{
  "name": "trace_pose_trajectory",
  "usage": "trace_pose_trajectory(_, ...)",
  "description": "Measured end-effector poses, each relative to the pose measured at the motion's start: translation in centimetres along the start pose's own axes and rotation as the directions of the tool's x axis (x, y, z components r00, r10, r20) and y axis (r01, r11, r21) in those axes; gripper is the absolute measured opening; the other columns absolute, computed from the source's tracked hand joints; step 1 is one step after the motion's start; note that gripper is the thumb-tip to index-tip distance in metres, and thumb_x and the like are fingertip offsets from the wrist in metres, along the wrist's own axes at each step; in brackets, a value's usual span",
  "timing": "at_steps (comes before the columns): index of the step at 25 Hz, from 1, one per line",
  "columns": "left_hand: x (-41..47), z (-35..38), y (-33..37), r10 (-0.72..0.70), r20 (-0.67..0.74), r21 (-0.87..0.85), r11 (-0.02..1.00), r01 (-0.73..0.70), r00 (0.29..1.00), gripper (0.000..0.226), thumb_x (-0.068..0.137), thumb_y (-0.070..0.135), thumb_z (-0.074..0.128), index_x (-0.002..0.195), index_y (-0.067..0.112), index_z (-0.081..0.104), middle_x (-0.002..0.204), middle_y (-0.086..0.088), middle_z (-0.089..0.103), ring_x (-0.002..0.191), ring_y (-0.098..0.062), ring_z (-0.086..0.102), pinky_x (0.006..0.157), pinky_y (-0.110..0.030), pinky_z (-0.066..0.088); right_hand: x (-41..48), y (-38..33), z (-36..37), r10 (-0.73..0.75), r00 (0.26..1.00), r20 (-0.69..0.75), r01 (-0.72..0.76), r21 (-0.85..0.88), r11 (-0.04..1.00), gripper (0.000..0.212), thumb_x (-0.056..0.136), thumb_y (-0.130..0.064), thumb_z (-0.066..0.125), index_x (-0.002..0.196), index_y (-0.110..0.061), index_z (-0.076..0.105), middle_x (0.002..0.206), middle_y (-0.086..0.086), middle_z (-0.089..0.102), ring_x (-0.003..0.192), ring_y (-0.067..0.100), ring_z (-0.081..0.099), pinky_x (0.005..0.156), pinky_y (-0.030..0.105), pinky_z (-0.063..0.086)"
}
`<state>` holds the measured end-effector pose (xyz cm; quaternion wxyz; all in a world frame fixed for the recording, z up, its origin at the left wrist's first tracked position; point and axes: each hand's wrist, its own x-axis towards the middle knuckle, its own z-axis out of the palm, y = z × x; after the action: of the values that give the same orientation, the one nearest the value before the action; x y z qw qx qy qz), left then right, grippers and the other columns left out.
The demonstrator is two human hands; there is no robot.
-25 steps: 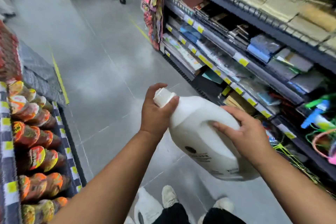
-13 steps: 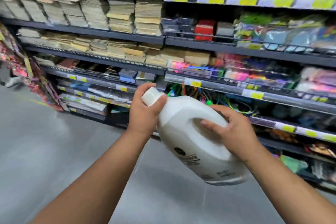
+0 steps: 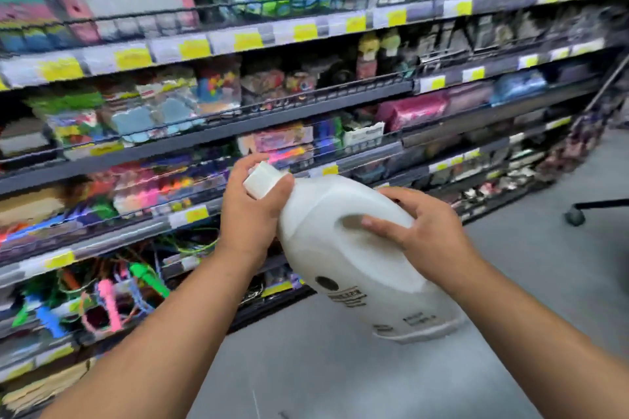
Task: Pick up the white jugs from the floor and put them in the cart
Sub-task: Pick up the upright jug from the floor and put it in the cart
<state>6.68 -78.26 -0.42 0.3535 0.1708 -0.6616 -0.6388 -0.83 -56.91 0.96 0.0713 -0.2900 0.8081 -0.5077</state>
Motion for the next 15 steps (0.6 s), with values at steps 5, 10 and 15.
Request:
trace_pose_trajectory(5,6.5,15.6,-3.0,-0.05,0.276,-0.08,0.994,0.075,0.96,0.035,0.076,0.022,0.077,0.103,0.034,0.058,0.082,0.002,0.058,0.064,-0.009,0.054,0.057,-0.03,0.049,3.4,5.8,-10.3,0.136,0.965,-0.225,-0.149,-0.042,0.988,0.022,0.076,-0.04,0.078,0.093,-0.046,0.067,0.091,-0.032,0.066,0.081,-0.01,0.063,0.062,0.008,0.046)
trace_pose_trajectory(10,12.1,30.8,-3.7,0.005,0.519,-0.077,0.996,0.041,0.855,0.032,0.071,0.03,0.077,0.094,0.045,0.061,0.08,0.011,0.063,0.068,-0.01,0.056,0.065,-0.036,0.05,6.5,10.8,-19.2,0.242,0.843,-0.481,-0.277,-0.001,0.961,0.031,0.073,-0.043,0.08,0.103,-0.043,0.071,0.092,-0.021,0.073,0.081,-0.002,0.068,0.07,0.021,0.053)
trace_pose_trajectory(15,13.1,47.0,-2.7,0.083,0.718,-0.128,0.992,0.014,0.691,0.036,0.071,0.027,0.079,0.099,0.036,0.059,0.084,0.003,0.061,0.063,-0.006,0.054,0.058,-0.026,0.048,6.6,14.6,-29.1,0.274,0.68,-0.681,-0.341,0.037,0.939,0.029,0.074,-0.037,0.08,0.088,-0.059,0.067,0.09,-0.029,0.07,0.079,-0.009,0.065,0.067,0.017,0.052)
